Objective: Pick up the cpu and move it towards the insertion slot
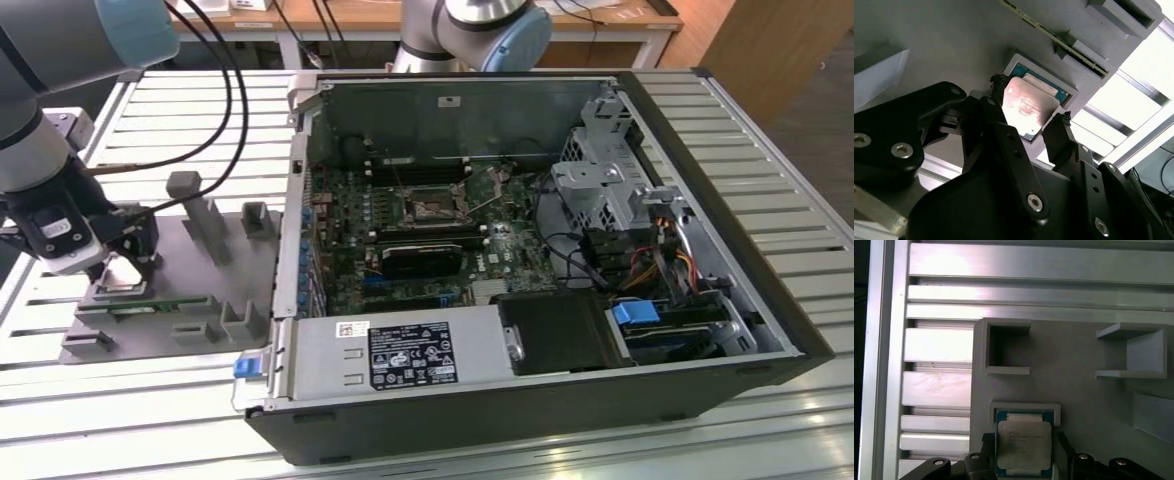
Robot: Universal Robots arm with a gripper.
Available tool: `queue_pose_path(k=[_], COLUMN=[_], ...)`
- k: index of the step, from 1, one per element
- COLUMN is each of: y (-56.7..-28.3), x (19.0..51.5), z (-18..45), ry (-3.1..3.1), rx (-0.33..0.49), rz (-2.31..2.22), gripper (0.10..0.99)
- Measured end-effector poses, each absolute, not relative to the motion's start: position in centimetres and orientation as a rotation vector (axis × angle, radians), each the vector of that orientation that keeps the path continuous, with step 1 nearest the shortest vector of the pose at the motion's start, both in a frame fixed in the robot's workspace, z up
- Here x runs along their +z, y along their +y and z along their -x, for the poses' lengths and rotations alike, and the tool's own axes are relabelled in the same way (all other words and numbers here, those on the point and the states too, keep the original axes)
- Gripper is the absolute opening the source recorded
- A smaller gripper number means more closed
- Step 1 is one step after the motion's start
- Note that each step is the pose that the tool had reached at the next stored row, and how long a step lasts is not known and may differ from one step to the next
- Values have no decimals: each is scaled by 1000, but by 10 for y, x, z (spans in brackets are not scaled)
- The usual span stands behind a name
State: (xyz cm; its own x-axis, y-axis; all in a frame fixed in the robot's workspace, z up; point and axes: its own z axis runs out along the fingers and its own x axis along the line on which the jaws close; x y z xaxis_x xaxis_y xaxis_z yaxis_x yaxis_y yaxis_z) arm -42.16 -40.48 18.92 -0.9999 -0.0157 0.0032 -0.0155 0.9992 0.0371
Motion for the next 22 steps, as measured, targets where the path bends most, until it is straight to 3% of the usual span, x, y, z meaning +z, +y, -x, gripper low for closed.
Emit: queue_pose_path(k=[15, 17, 22], y=[-405, -405, -405], x=[183, 183, 183], z=[422, 422, 422], ry=[-3137, -3137, -3137], rx=[-58, -58, -58], rz=[-24, -24, -24], gripper=[588, 537, 537])
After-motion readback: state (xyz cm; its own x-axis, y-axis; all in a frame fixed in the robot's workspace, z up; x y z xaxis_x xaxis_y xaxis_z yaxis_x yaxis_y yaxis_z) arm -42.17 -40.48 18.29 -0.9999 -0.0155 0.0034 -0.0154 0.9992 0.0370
